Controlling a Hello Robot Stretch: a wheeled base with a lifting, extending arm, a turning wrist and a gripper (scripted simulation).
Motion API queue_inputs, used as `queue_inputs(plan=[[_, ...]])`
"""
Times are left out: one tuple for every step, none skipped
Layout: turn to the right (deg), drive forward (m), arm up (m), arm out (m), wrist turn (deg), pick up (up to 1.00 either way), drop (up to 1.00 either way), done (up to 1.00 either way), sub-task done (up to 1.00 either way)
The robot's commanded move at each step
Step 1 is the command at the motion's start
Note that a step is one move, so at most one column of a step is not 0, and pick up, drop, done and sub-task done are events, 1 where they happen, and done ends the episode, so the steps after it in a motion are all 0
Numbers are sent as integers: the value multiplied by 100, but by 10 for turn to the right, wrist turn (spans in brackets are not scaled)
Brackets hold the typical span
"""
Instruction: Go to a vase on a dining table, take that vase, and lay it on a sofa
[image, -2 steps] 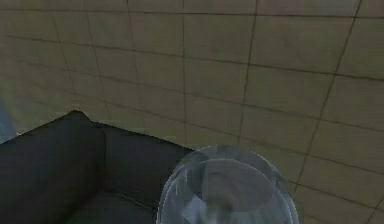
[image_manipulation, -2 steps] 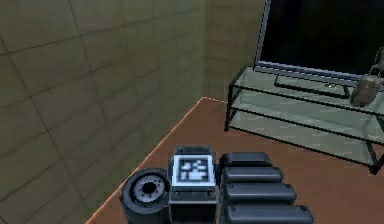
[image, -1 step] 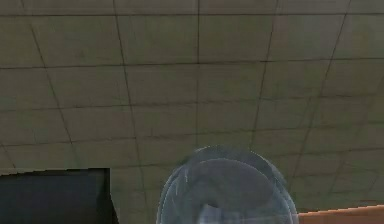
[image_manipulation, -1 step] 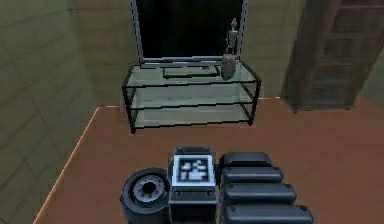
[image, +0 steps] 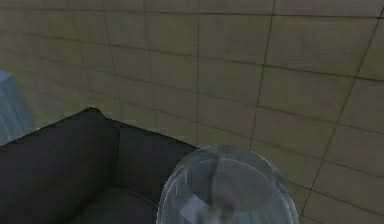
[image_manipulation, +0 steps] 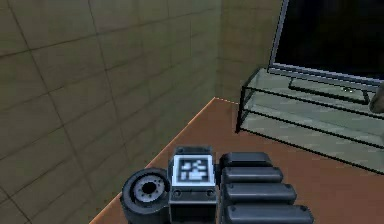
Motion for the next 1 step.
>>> queue_inputs(plan=[[450,0,0,0,0,0,0,0,0]])
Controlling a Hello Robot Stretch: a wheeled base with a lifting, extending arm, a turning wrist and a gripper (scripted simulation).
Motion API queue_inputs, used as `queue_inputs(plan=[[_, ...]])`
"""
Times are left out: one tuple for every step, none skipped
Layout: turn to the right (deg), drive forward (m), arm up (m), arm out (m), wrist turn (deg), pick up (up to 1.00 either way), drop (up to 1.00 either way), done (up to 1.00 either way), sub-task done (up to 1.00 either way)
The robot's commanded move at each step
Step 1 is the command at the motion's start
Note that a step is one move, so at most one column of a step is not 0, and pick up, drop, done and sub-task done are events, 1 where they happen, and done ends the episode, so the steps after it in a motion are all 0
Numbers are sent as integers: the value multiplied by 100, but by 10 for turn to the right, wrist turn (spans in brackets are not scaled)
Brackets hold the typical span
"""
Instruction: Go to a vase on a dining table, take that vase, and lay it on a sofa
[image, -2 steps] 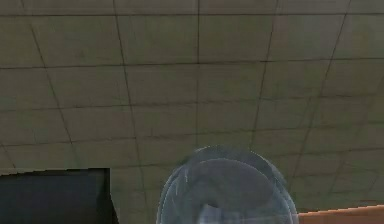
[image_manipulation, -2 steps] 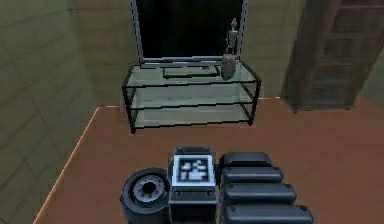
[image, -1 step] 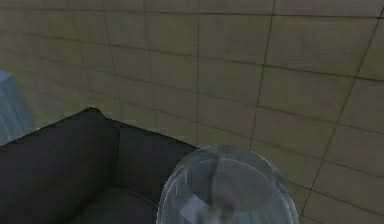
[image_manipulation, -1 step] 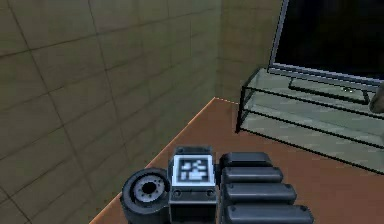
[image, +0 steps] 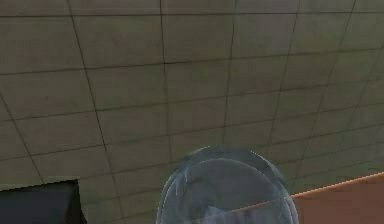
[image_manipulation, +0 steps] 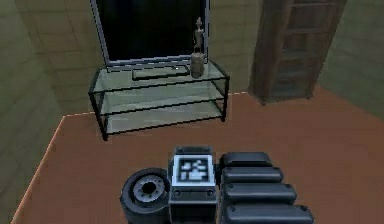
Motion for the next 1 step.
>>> queue_inputs(plan=[[60,0,0,0,0,0,0,0,0]])
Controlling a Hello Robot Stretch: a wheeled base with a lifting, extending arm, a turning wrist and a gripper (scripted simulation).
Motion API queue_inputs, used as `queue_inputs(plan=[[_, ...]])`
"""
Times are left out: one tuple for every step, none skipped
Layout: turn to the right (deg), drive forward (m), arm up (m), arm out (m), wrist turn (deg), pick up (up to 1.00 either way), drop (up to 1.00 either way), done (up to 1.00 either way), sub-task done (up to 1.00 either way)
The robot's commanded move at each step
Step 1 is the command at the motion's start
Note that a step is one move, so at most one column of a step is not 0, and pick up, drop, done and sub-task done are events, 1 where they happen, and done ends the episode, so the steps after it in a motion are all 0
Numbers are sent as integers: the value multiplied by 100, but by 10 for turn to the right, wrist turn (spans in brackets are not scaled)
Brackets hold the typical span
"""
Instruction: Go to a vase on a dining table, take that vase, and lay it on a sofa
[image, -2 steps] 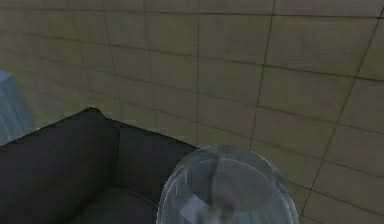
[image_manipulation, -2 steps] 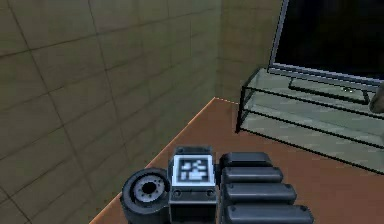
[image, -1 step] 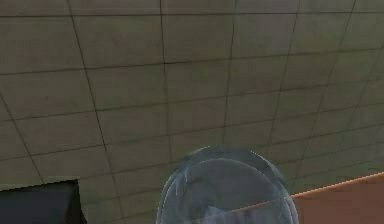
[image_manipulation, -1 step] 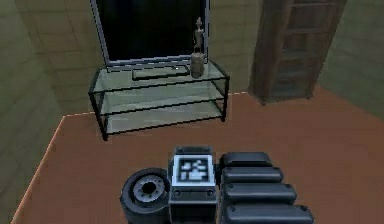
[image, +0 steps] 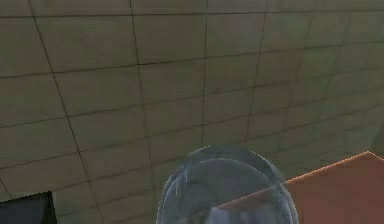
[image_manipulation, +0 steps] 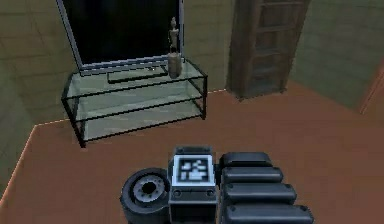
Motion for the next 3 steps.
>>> queue_inputs(plan=[[-450,0,0,0,0,0,0,0,0],[-210,0,0,0,0,0,0,0,0],[-30,0,0,0,0,0,0,0,0]])
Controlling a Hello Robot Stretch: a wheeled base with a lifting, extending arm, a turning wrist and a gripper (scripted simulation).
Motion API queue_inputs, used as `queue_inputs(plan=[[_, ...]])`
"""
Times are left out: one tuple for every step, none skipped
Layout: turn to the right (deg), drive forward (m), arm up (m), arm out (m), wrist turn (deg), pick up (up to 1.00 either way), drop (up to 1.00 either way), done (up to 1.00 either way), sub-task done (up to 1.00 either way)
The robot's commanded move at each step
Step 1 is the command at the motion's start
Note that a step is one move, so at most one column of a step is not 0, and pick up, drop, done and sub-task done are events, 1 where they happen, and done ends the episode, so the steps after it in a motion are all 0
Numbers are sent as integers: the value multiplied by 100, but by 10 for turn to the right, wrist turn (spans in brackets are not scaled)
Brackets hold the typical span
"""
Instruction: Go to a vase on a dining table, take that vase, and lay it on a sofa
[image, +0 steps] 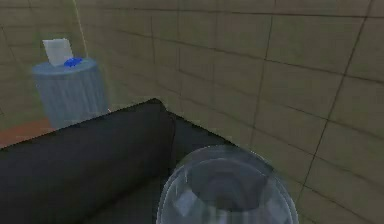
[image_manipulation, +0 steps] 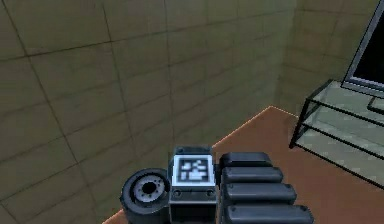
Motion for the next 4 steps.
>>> queue_inputs(plan=[[450,0,0,0,0,0,0,0,0],[330,0,0,0,0,0,0,0,0],[30,0,0,0,0,0,0,0,0],[450,0,0,0,0,0,0,0,0]])
